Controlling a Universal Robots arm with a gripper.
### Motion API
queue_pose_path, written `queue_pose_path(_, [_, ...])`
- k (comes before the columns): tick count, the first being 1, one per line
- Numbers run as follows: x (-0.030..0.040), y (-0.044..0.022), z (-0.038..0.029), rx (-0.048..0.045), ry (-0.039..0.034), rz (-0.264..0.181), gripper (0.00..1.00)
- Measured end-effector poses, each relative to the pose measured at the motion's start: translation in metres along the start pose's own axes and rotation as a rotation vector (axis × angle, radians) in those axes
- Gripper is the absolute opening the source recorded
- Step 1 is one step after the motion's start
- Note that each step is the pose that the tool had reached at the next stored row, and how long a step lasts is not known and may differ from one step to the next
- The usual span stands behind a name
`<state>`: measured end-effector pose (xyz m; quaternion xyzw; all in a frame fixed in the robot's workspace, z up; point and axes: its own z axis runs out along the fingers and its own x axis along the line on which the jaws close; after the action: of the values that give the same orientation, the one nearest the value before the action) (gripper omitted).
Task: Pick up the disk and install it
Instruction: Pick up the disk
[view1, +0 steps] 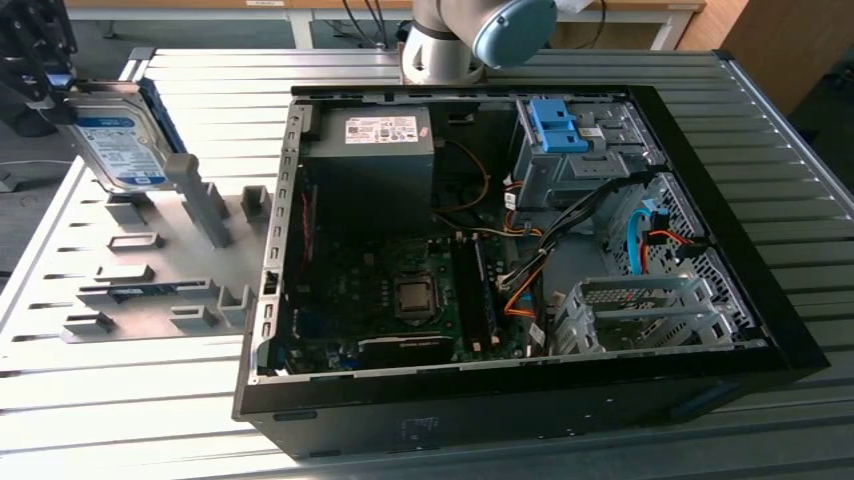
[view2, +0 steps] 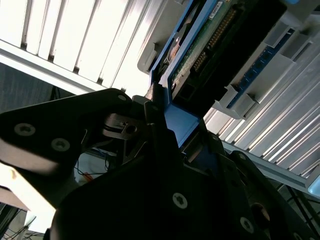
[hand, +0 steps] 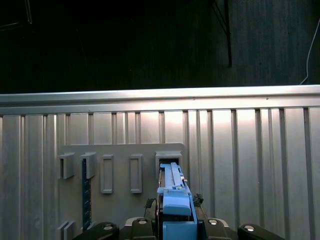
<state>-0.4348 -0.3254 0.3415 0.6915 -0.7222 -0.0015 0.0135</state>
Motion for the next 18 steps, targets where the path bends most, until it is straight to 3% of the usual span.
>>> queue_pose_path(18, [0.0001, 0.0002, -0.0081, 0.0002, -0.0001, 0.0, 0.37])
